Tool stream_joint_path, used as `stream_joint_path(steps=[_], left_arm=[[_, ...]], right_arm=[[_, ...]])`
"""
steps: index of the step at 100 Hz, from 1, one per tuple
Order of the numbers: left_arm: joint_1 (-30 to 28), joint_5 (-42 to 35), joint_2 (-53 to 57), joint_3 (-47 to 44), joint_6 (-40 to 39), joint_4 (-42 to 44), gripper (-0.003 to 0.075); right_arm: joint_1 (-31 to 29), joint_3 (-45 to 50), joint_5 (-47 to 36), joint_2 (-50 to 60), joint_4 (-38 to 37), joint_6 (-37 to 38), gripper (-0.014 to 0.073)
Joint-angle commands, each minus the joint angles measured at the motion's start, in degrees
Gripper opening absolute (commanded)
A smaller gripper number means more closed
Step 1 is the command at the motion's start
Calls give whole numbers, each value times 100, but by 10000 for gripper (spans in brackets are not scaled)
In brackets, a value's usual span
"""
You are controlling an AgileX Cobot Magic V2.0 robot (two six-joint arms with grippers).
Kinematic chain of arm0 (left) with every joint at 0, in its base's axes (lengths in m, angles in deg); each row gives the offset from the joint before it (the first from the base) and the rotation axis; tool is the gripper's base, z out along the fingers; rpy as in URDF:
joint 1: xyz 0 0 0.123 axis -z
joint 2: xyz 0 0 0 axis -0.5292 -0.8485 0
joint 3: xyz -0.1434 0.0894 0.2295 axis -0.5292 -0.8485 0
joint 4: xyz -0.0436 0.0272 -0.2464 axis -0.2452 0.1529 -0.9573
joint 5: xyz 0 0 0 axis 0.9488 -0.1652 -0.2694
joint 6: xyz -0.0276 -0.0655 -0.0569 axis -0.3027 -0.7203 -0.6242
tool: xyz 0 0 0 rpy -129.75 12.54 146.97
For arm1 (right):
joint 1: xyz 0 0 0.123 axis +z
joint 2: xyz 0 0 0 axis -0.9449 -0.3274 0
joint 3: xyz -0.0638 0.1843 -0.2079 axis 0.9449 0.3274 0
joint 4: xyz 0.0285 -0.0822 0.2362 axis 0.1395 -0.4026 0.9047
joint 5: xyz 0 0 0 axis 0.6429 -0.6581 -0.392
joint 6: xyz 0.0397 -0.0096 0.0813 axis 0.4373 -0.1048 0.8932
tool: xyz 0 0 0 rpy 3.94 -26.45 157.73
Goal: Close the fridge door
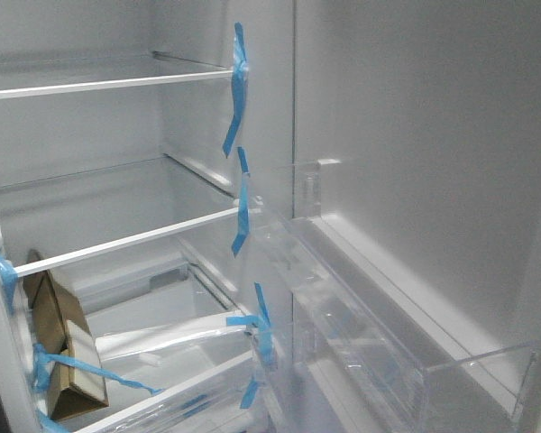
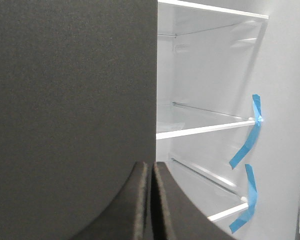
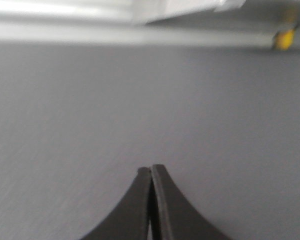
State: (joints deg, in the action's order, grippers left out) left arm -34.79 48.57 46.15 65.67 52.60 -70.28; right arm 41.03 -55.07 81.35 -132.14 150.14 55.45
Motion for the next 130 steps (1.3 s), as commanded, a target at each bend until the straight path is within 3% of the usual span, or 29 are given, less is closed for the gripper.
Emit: stream_joint_path(steps=[1, 40, 66, 86, 130], left_arm=[[21, -418, 117, -201, -25, -23, -20], [21, -418, 117, -201, -25, -23, -20], [21, -418, 117, -201, -25, -23, -20], [21, -418, 117, -201, -25, -23, -20], [21, -418, 117, -201, -25, -23, -20]], right_arm=[[-3, -299, 554, -13, 606, -98, -46], [20, -566, 1220, -168, 673, -108, -46], [428, -590, 1256, -303, 723, -108, -46], [957, -979, 1188, -473, 780, -148, -46], [2510, -1743, 222, -994, 829, -378, -46]])
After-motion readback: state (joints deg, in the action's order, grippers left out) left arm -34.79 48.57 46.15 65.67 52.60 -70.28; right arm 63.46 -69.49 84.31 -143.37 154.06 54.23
